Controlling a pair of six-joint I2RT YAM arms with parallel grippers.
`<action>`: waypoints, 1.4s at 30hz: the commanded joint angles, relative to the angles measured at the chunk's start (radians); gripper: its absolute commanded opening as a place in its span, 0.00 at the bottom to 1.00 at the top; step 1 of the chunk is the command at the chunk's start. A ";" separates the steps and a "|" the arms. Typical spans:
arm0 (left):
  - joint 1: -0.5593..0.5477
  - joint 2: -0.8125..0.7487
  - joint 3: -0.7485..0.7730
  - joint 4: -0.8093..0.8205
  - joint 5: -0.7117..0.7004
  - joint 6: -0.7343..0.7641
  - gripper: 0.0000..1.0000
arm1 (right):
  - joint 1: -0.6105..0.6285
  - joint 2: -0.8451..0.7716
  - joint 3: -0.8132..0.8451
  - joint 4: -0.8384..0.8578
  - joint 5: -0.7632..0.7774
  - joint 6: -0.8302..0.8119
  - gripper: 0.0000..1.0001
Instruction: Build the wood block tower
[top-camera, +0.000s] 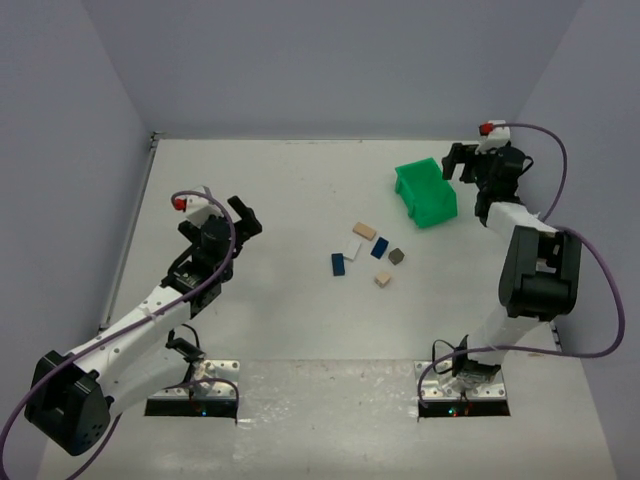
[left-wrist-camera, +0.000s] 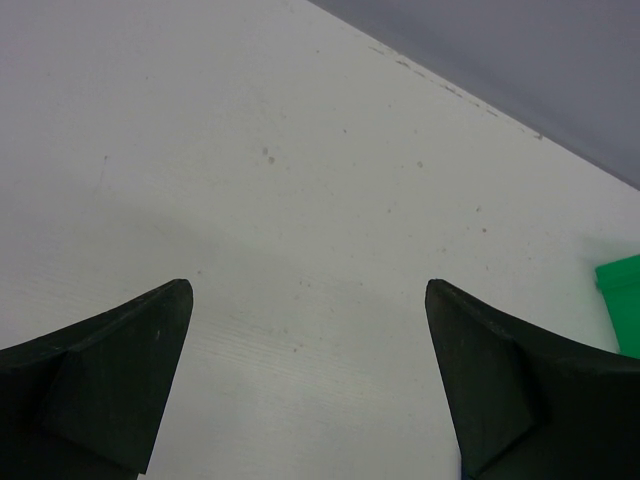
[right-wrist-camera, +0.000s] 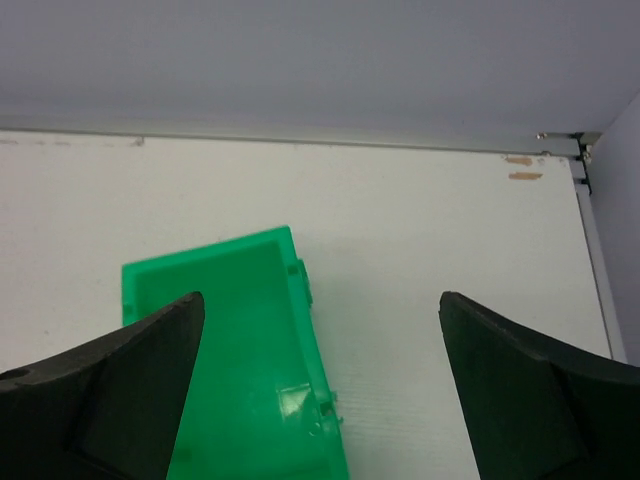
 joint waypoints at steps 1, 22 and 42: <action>0.008 -0.006 0.052 0.030 0.073 0.016 1.00 | 0.005 -0.126 0.165 -0.369 -0.013 0.076 0.99; 0.007 0.075 0.048 0.091 0.241 0.047 1.00 | 0.675 -0.594 -0.452 -0.623 0.477 0.422 0.99; 0.007 0.061 0.024 0.120 0.254 0.055 1.00 | 0.727 -0.358 -0.501 -0.438 0.237 0.101 0.62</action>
